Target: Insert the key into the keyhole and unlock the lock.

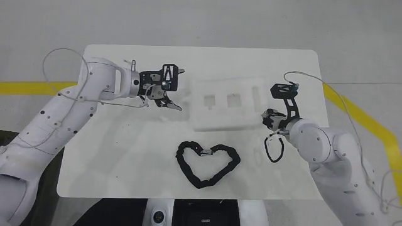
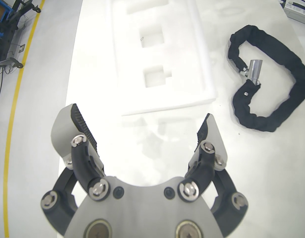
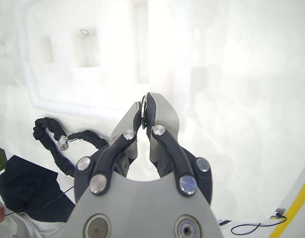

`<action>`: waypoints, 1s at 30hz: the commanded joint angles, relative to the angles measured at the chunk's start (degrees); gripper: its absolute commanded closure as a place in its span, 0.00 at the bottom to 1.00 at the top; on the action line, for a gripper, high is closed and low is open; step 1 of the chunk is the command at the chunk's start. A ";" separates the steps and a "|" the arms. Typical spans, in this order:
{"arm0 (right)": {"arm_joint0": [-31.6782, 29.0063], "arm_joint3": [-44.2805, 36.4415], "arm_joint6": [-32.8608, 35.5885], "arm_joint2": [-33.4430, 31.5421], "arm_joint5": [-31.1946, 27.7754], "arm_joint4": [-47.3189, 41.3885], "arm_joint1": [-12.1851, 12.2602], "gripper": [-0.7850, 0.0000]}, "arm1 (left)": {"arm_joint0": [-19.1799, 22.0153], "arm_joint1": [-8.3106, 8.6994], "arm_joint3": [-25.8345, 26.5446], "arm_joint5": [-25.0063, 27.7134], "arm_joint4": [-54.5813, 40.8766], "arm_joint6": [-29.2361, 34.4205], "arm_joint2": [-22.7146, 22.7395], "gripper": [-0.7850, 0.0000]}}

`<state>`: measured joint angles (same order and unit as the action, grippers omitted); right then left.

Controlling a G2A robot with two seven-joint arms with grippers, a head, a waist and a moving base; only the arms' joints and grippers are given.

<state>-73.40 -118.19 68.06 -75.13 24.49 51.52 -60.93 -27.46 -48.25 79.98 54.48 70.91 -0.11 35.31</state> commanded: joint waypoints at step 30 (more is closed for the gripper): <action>-1.96 0.25 0.19 -1.27 0.06 -0.42 -0.20 1.00 | 8.04 -19.45 -19.22 -11.03 7.89 -3.91 -14.85 0.00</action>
<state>-75.16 -117.80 68.16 -76.28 24.52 51.08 -61.15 -19.46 -67.35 61.42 43.43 78.45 -3.60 20.51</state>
